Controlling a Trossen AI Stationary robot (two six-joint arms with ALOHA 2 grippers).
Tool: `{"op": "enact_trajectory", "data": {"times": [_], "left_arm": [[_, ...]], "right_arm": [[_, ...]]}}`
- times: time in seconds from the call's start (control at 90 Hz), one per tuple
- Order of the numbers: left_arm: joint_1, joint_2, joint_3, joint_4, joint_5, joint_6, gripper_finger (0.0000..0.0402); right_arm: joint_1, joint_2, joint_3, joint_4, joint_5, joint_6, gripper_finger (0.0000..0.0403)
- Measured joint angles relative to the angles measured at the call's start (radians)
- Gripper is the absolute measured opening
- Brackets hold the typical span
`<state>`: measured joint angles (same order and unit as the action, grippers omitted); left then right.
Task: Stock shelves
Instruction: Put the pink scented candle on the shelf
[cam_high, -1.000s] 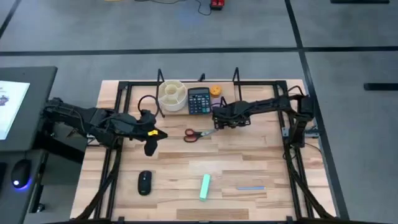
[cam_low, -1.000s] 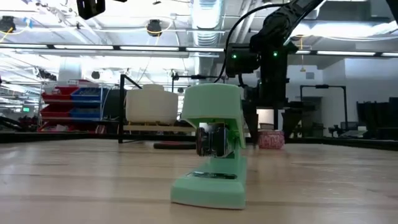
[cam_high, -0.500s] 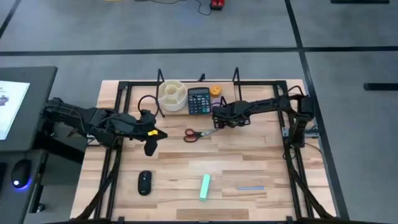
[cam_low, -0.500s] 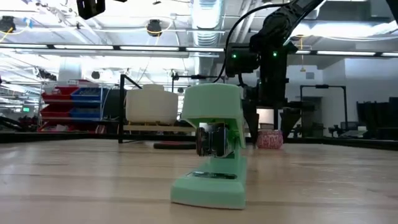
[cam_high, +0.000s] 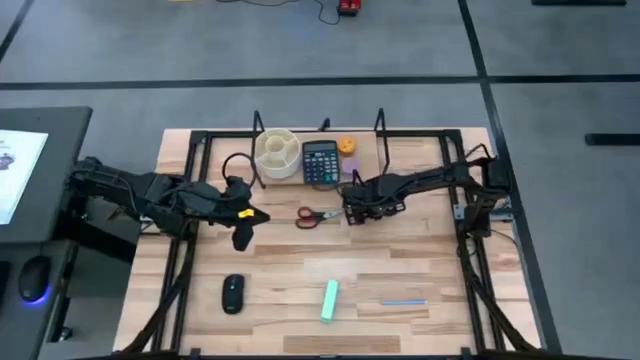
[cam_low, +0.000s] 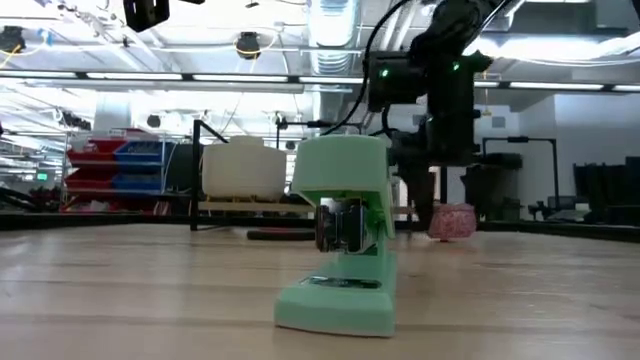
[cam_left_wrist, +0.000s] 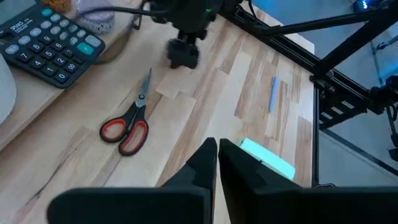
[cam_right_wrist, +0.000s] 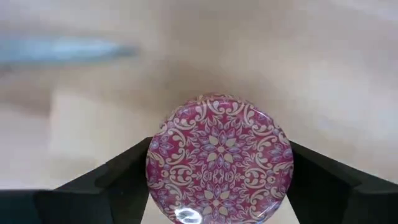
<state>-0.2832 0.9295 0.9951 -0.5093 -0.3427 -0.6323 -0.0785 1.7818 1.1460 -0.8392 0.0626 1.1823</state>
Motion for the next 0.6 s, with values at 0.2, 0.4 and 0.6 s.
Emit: {"op": "enact_trajectory", "data": {"times": [0.2,0.4,0.6], "left_arm": [[0.000,0.000,0.000,0.000,0.004,0.011,0.0000],[0.000,0.000,0.000,0.003,0.006,0.027,0.0000],[0.000,0.000,0.000,0.004,0.006,0.027,0.0000]], "right_arm": [[0.031,-0.047,0.126,-0.128,-0.009,-0.087,0.0291],[-0.010,-0.054,0.366,-0.229,0.012,-0.256,0.0291],[-0.104,-0.055,0.559,-0.245,0.015,-0.498,0.0291]]}}
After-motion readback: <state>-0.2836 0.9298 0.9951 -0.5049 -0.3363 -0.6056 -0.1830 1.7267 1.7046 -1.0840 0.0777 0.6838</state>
